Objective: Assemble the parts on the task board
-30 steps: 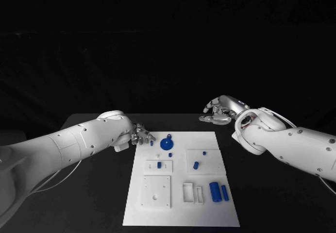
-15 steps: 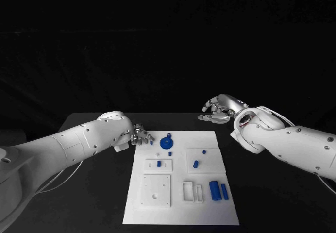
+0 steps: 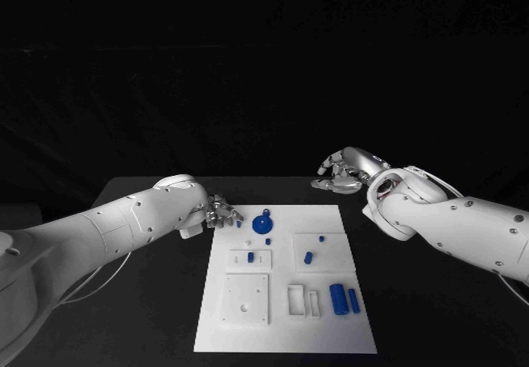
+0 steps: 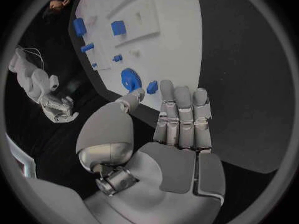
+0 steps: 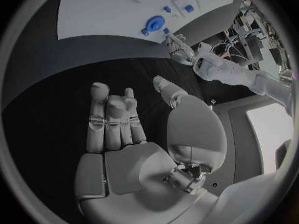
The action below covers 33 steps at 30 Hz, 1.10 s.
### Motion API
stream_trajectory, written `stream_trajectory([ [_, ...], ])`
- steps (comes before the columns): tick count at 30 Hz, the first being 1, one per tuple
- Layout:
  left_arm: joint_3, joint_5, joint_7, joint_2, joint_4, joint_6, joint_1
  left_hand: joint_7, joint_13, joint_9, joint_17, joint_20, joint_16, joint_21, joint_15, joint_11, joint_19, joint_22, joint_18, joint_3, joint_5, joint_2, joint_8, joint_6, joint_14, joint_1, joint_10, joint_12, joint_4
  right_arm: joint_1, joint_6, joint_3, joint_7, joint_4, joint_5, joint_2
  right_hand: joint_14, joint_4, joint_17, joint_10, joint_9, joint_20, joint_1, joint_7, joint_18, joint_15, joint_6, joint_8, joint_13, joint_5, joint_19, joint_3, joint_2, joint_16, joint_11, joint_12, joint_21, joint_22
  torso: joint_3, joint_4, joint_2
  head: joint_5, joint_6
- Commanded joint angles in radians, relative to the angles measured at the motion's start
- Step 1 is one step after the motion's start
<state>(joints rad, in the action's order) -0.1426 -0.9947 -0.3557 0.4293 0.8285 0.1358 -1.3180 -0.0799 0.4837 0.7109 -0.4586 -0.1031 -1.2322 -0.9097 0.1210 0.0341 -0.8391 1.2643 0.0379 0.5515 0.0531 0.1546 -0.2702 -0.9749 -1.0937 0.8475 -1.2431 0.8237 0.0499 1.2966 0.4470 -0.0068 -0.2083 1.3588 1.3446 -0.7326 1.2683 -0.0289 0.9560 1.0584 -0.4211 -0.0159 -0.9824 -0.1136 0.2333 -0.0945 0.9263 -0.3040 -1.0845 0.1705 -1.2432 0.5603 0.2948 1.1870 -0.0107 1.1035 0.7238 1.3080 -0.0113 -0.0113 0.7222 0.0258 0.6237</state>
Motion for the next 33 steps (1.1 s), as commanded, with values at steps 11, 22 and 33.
stream_trajectory([
  [11,0.0,0.023,0.016,-0.014,-0.014,0.015,0.002,-0.006,0.006,-0.002,-0.001,-0.109,0.0,0.009,-0.001,-0.009,0.012,0.008,-0.02,-0.015,-0.003,-0.058,0.008,0.003,0.009,0.026,-0.002,-0.008,-0.049,-0.001,-0.004,0.001,0.009,-0.002,0.004,0.003,0.005,0.005,0.001,-0.008,0.001,-0.007,-0.001,-0.009,0.029,-0.005,0.001,0.003,0.002,0.004,0.001,0.0,0.0,-0.005,0.001,0.004,-0.007,0.013,-0.0003,0.0015,0.0,0.006,0.001],
  [22,0.0,0.023,0.023,-0.02,-0.017,0.026,0.003,-0.005,0.01,-0.002,-0.002,-0.109,-0.002,0.012,-0.001,-0.008,0.012,0.014,-0.021,-0.009,-0.003,-0.089,0.007,-0.006,0.008,0.052,-0.008,-0.009,-0.088,-0.003,-0.005,0.001,0.01,-0.002,0.004,0.005,0.005,0.006,0.001,-0.007,0.001,-0.007,-0.001,-0.009,0.029,-0.005,0.001,0.003,0.002,0.005,0.0,0.0,0.0,-0.005,0.001,0.004,-0.007,0.013,0.0004,0.0004,0.0,0.008,0.005],
  [33,-0.001,0.023,0.023,-0.019,-0.023,0.03,0.006,-0.005,0.012,-0.002,-0.003,-0.107,-0.004,0.014,-0.003,-0.008,0.01,0.02,-0.023,0.005,-0.003,-0.125,0.007,-0.013,0.007,0.09,-0.014,-0.013,-0.146,-0.003,-0.005,0.001,0.01,-0.002,0.004,0.005,0.006,0.006,0.001,-0.007,0.001,-0.007,-0.002,-0.009,0.029,-0.005,0.001,0.003,0.003,0.005,0.0,0.0,0.0,-0.005,0.001,0.004,-0.007,0.013,0.0002,0.0002,0.0,0.007,0.007],
])
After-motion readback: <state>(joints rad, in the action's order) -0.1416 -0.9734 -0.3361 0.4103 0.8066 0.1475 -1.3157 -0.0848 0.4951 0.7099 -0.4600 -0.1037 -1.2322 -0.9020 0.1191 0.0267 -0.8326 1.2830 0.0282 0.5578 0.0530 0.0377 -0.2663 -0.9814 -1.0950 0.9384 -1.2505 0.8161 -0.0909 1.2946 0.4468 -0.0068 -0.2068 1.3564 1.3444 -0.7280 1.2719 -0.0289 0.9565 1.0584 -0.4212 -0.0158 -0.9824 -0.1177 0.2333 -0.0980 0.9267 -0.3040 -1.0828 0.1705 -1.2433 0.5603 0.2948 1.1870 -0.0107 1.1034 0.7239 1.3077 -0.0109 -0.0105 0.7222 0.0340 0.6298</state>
